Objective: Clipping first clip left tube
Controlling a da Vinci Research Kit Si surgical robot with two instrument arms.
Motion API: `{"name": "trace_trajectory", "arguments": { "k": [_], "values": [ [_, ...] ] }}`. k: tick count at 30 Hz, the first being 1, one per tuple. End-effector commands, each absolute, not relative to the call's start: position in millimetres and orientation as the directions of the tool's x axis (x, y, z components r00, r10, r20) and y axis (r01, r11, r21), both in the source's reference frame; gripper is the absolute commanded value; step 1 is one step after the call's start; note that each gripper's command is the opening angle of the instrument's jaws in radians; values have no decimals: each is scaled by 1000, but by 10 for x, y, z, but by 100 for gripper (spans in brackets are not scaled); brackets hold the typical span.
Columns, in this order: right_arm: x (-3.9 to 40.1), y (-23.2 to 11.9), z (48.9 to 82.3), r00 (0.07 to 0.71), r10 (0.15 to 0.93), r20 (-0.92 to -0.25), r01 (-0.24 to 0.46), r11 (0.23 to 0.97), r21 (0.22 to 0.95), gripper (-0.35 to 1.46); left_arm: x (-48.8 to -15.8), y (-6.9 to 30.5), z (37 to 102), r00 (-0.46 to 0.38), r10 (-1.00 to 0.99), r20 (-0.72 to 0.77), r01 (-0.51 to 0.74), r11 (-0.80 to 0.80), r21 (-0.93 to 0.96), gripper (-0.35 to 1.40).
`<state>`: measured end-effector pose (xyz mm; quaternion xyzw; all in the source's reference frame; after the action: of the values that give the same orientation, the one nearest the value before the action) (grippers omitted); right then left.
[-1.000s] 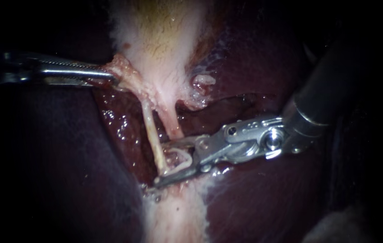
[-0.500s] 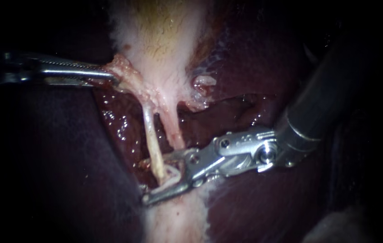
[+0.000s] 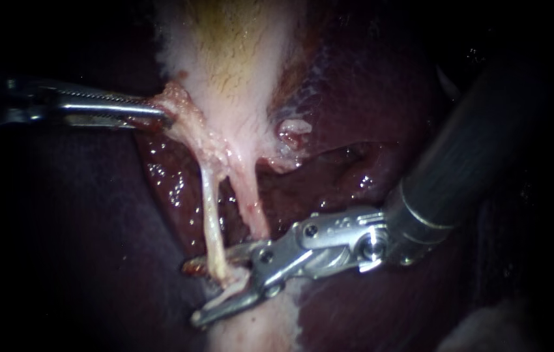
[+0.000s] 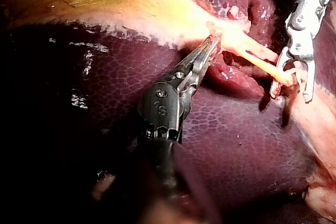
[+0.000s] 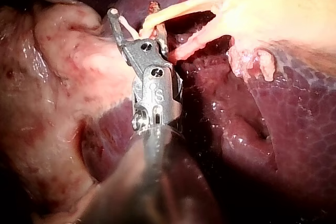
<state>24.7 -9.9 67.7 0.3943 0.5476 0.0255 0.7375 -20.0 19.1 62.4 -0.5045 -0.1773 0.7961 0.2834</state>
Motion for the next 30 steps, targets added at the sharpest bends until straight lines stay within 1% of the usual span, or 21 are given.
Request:
{"name": "trace_trajectory", "arguments": {
  "k": [1,6,14,23,27,30],
  "values": [
    [247,-100,677,399,469,-788,395,688,609,44,-200,191,624,-330,630,-703,-272,-776,-568,-35],
    [247,-101,678,399,468,-788,395,688,609,39,-200,191,624,-330,630,-703,-272,-776,-568,-35],
    [244,-97,681,429,456,-780,387,687,615,18,-200,191,624,-330,630,-703,-273,-776,-568,-35],
    [238,-93,686,440,449,-778,381,691,614,-1,-200,191,624,-330,630,-703,-273,-776,-568,-35],
    [237,-93,687,447,444,-776,380,691,615,-17,-200,191,625,-330,630,-703,-273,-776,-568,-35],
    [235,-92,687,457,438,-774,379,692,615,-35,-200,191,625,-330,630,-703,-272,-776,-568,-35]
  ]
}}
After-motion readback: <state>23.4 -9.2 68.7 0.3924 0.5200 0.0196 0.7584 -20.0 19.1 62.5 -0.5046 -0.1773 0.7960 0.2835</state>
